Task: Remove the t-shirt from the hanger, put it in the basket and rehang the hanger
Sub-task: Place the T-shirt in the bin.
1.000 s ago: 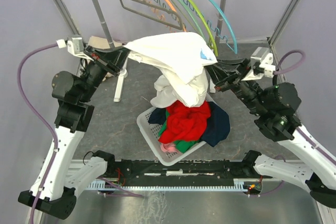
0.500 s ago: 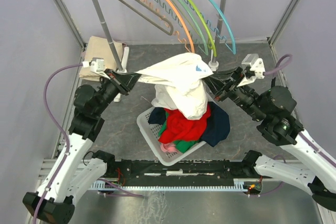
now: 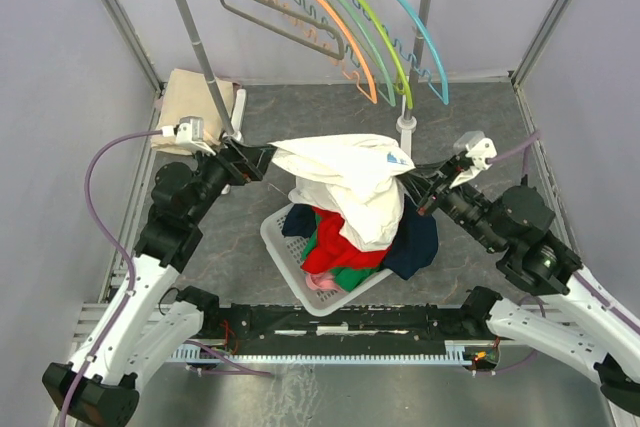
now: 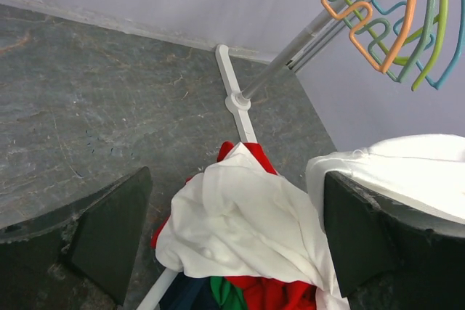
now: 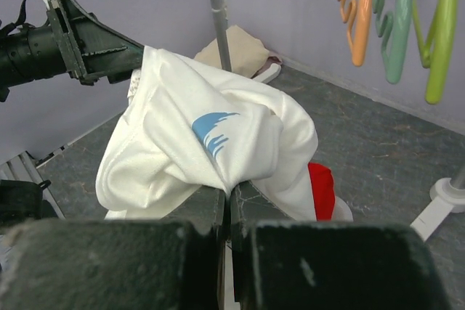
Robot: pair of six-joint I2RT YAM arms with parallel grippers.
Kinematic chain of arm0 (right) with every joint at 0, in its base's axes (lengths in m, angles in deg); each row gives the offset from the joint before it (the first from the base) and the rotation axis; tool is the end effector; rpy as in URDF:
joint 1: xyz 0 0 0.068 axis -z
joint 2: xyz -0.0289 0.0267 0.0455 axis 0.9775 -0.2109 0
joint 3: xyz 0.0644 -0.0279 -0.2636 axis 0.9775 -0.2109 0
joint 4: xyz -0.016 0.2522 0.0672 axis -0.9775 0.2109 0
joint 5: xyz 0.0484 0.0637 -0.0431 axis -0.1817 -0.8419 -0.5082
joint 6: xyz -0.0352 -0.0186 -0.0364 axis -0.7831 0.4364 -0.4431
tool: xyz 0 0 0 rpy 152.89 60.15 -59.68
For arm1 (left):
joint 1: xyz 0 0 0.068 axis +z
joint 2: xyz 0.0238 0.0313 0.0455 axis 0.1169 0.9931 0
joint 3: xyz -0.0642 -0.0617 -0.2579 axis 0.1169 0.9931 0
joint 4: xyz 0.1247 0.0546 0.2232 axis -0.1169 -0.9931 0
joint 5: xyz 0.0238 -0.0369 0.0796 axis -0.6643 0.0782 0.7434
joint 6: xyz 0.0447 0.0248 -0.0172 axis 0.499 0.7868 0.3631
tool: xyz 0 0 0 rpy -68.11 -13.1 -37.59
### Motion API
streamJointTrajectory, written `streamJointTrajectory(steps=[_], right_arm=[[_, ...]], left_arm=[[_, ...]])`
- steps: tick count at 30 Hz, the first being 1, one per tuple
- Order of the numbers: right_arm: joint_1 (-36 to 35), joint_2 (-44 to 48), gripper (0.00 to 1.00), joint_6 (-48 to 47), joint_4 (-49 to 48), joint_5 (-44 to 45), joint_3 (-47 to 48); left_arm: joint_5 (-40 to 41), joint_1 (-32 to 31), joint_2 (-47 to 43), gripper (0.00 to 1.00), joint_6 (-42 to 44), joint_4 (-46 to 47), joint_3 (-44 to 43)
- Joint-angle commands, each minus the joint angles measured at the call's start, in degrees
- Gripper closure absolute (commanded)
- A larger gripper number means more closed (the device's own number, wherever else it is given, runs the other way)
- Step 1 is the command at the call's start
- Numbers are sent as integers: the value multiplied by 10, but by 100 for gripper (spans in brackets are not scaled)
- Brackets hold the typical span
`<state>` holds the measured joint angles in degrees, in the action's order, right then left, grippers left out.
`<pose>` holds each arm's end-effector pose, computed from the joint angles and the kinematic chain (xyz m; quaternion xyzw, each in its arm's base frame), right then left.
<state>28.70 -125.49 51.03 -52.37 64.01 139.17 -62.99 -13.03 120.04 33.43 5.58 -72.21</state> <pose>0.0955 0.1056 0.4130 -0.1908 0.6375 0.3442 0.6624 0.1670 -0.0638 0.3538 -0.0494 0.7071 -0.3485 0.6133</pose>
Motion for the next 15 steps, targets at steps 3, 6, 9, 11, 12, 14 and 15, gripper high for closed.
streamJointTrajectory(steps=[3, 6, 9, 11, 12, 14, 15], right_arm=[[-1, 69, 98, -12, -2, 72, 12], [-1, 78, 98, -25, 23, 108, 26], [-1, 69, 98, -34, 39, 134, 36], [-1, 58, 98, -32, 43, 149, 37], [-1, 52, 98, -30, 43, 155, 38], [-1, 37, 98, -25, 40, 158, 38], [-1, 30, 98, -24, 37, 155, 37]], left_arm=[[28, -2, -11, 1, 23, 23, 26], [3, -2, -30, 1, 17, 78, 51], [-48, -2, -38, 1, 10, 124, 63], [-81, -2, -39, 1, 6, 142, 64], [-96, -2, -40, 1, 4, 151, 65], [-133, -2, -39, 1, -2, 173, 66], [-150, -1, -39, 1, -8, 187, 68]])
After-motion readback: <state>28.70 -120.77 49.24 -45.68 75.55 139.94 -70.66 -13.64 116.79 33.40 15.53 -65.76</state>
